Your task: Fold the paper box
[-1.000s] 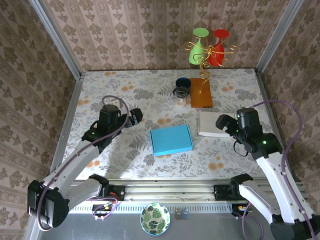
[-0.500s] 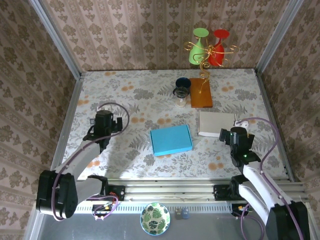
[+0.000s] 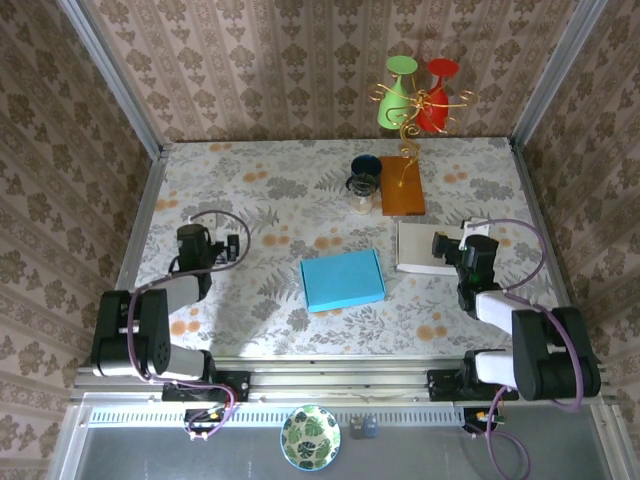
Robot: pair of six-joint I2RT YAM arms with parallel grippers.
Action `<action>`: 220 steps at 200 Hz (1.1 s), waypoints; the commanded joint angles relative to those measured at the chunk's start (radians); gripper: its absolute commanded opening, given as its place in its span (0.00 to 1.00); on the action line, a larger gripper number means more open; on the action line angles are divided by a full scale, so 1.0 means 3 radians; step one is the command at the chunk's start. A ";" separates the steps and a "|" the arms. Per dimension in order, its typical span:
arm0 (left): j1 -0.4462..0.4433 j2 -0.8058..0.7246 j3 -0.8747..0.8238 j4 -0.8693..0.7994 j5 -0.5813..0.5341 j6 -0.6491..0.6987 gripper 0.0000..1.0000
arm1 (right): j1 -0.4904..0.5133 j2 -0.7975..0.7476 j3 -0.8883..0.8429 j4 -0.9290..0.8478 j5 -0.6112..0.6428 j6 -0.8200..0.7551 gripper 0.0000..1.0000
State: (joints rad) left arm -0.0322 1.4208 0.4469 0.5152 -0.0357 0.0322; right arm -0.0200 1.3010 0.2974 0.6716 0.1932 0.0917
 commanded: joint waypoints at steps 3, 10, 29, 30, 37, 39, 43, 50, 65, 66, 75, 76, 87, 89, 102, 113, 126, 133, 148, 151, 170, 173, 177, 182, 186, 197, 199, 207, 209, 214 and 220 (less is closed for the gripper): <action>0.0102 0.0301 0.0015 0.0849 0.0261 0.0091 1.00 | -0.0020 0.0279 0.0085 0.0749 -0.0199 0.0081 1.00; 0.0139 0.0385 -0.0082 0.1091 0.0249 0.0045 1.00 | -0.0020 0.0450 0.0078 0.0847 -0.0190 0.0088 1.00; 0.0164 0.0466 -0.0376 0.1726 0.0233 -0.0002 1.00 | 0.0005 0.0589 0.0078 0.0970 -0.0194 0.0057 1.00; 0.0164 0.0458 -0.0383 0.1725 0.0227 -0.0009 1.00 | 0.0005 0.0598 0.0073 0.0979 -0.0184 0.0062 1.00; 0.0164 0.0426 -0.0436 0.1752 0.0212 -0.0031 1.00 | 0.0010 0.0665 0.0020 0.1129 -0.0143 0.0072 1.00; 0.0164 0.0434 -0.0450 0.1790 0.0204 -0.0029 1.00 | 0.0010 0.0684 0.0001 0.1177 -0.0136 0.0076 1.00; 0.0164 0.0462 -0.0473 0.1886 0.0190 -0.0018 1.00 | 0.0011 0.0743 -0.0043 0.1339 -0.0134 0.0074 1.00; 0.0168 0.0473 -0.0484 0.1938 0.0168 -0.0018 1.00 | 0.0011 0.0774 -0.0077 0.1451 -0.0116 0.0074 1.00; 0.0165 0.0459 -0.0385 0.1727 0.0008 -0.0069 1.00 | 0.0036 0.0706 -0.0015 0.1246 -0.0068 0.0067 1.00; 0.0164 0.0459 -0.0377 0.1712 -0.0001 -0.0076 1.00 | 0.0044 0.0713 -0.0010 0.1247 -0.0054 0.0065 1.00; 0.0158 0.0447 -0.0315 0.1574 -0.0024 -0.0085 1.00 | 0.0113 0.0737 0.0058 0.1161 0.0120 0.0035 1.00; 0.0156 0.0448 -0.0309 0.1567 -0.0032 -0.0081 1.00 | 0.0121 0.0736 0.0068 0.1136 0.0142 0.0033 1.00; 0.0109 0.0455 -0.0282 0.1525 -0.0124 -0.0051 1.00 | 0.0166 0.0751 0.0223 0.0850 0.0219 0.0001 1.00; 0.0105 0.0452 -0.0275 0.1514 -0.0136 -0.0049 1.00 | 0.0177 0.0764 0.0266 0.0803 0.0216 -0.0016 1.00; 0.0099 0.0458 -0.0273 0.1510 -0.0144 -0.0041 1.00 | 0.0235 0.0775 0.0303 0.0737 0.0264 -0.0067 1.00; 0.0092 0.0450 -0.0285 0.1534 -0.0163 -0.0034 1.00 | 0.0233 0.0761 0.0296 0.0738 0.0262 -0.0069 1.00; 0.0077 0.0452 -0.0288 0.1538 -0.0207 -0.0031 1.00 | 0.0235 0.0761 0.0293 0.0747 0.0261 -0.0065 1.00; 0.0076 0.0454 -0.0283 0.1535 -0.0216 -0.0033 1.00 | 0.0235 0.0761 0.0287 0.0755 0.0265 -0.0070 1.00; 0.0076 0.0450 -0.0283 0.1531 -0.0217 -0.0031 1.00 | 0.0235 0.0761 0.0292 0.0753 0.0266 -0.0071 1.00; 0.0073 0.0453 -0.0283 0.1534 -0.0218 -0.0031 1.00 | 0.0235 0.0761 0.0292 0.0753 0.0266 -0.0073 1.00; 0.0067 0.0452 -0.0283 0.1530 -0.0224 -0.0031 1.00 | 0.0234 0.0769 0.0302 0.0745 0.0266 -0.0072 1.00; 0.0068 0.0454 -0.0283 0.1530 -0.0219 -0.0030 1.00 | 0.0235 0.0770 0.0310 0.0736 0.0264 -0.0069 1.00; 0.0067 0.0450 -0.0283 0.1532 -0.0221 -0.0029 1.00 | 0.0235 0.0775 0.0313 0.0719 0.0265 -0.0071 1.00; 0.0067 0.0453 -0.0283 0.1528 -0.0217 -0.0031 1.00 | 0.0235 0.0779 0.0318 0.0712 0.0266 -0.0071 1.00; 0.0065 0.0454 -0.0278 0.1518 -0.0222 -0.0028 1.00 | 0.0235 0.0779 0.0322 0.0709 0.0265 -0.0071 1.00; 0.0067 0.0454 -0.0278 0.1514 -0.0221 -0.0028 1.00 | 0.0236 0.0772 0.0313 0.0720 0.0265 -0.0071 1.00; 0.0067 0.0453 -0.0277 0.1514 -0.0219 -0.0029 1.00 | 0.0238 0.0772 0.0309 0.0721 0.0270 -0.0071 1.00; 0.0067 0.0453 -0.0278 0.1518 -0.0218 -0.0032 1.00 | 0.0248 0.0761 0.0285 0.0762 0.0275 -0.0080 1.00; 0.0067 0.0450 -0.0278 0.1519 -0.0217 -0.0031 1.00 | 0.0253 0.0761 0.0285 0.0770 0.0290 -0.0085 1.00; 0.0067 0.0454 -0.0283 0.1527 -0.0210 -0.0028 1.00 | 0.0268 0.0762 0.0269 0.0794 0.0333 -0.0086 1.00; 0.0065 0.0446 -0.0293 0.1550 -0.0211 -0.0031 1.00 | 0.0287 0.0757 0.0221 0.0889 0.0339 -0.0107 1.00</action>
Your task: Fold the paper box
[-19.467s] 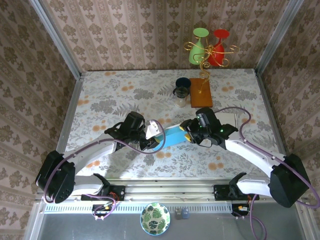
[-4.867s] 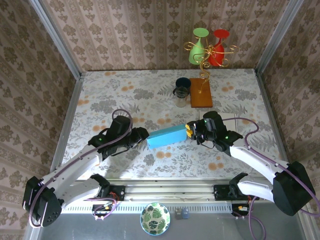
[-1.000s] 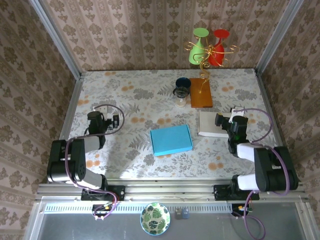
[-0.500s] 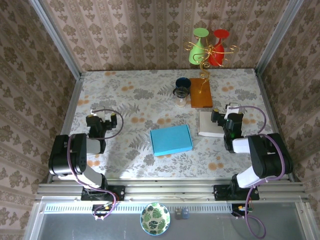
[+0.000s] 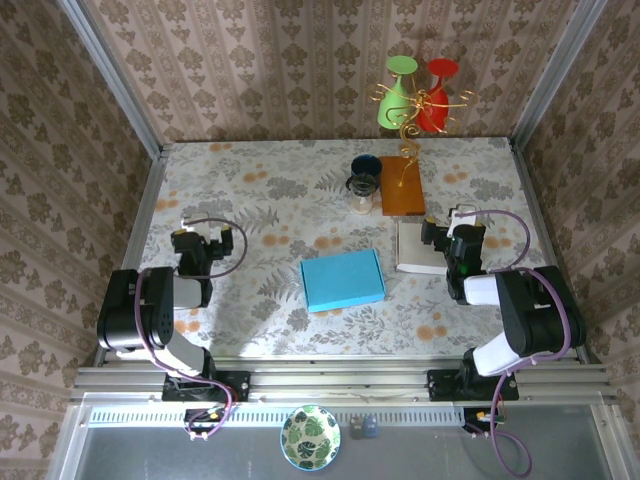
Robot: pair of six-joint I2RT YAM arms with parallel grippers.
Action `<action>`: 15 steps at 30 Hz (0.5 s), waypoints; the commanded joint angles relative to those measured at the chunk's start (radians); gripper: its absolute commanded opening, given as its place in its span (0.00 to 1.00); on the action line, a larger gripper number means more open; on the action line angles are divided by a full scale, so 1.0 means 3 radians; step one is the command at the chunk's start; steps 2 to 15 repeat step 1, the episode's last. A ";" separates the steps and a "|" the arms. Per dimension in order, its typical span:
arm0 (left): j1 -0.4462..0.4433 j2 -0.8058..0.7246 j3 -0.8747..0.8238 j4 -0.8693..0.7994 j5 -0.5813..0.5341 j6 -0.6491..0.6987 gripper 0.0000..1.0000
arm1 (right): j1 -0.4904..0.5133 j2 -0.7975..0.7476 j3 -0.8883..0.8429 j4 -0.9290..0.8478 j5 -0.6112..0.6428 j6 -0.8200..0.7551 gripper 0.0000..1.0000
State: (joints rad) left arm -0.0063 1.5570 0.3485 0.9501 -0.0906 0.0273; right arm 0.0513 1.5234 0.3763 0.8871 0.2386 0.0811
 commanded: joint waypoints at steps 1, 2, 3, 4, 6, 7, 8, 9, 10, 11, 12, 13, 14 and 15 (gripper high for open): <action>-0.0021 -0.0009 0.0027 0.0108 -0.0029 -0.0014 1.00 | 0.0054 0.0018 -0.0053 0.0192 0.0190 -0.0076 1.00; -0.0021 -0.0009 0.0027 0.0108 -0.0029 -0.0014 1.00 | 0.0054 0.0018 -0.0053 0.0192 0.0190 -0.0076 1.00; -0.0021 -0.0009 0.0027 0.0108 -0.0029 -0.0014 1.00 | 0.0054 0.0018 -0.0053 0.0192 0.0190 -0.0076 1.00; -0.0021 -0.0009 0.0027 0.0108 -0.0029 -0.0014 1.00 | 0.0054 0.0018 -0.0053 0.0192 0.0190 -0.0076 1.00; -0.0021 -0.0009 0.0027 0.0108 -0.0029 -0.0014 1.00 | 0.0054 0.0018 -0.0053 0.0192 0.0190 -0.0076 1.00; -0.0021 -0.0009 0.0027 0.0108 -0.0029 -0.0014 1.00 | 0.0054 0.0018 -0.0053 0.0192 0.0190 -0.0076 1.00; -0.0021 -0.0009 0.0027 0.0108 -0.0029 -0.0014 1.00 | 0.0054 0.0018 -0.0053 0.0192 0.0190 -0.0076 1.00; -0.0021 -0.0009 0.0027 0.0108 -0.0029 -0.0014 1.00 | 0.0054 0.0018 -0.0053 0.0192 0.0190 -0.0076 1.00; -0.0021 -0.0009 0.0027 0.0108 -0.0029 -0.0014 1.00 | 0.0054 0.0018 -0.0053 0.0192 0.0190 -0.0076 1.00; -0.0021 -0.0009 0.0027 0.0108 -0.0029 -0.0014 1.00 | 0.0054 0.0018 -0.0053 0.0192 0.0190 -0.0076 1.00; -0.0021 -0.0009 0.0027 0.0108 -0.0029 -0.0014 1.00 | 0.0054 0.0018 -0.0053 0.0192 0.0190 -0.0076 1.00; -0.0021 -0.0009 0.0027 0.0108 -0.0029 -0.0014 1.00 | 0.0054 0.0018 -0.0053 0.0192 0.0190 -0.0076 1.00; -0.0021 -0.0009 0.0027 0.0108 -0.0029 -0.0014 1.00 | 0.0054 0.0018 -0.0053 0.0192 0.0190 -0.0076 1.00; -0.0021 -0.0009 0.0027 0.0108 -0.0029 -0.0014 1.00 | 0.0054 0.0018 -0.0053 0.0192 0.0190 -0.0076 1.00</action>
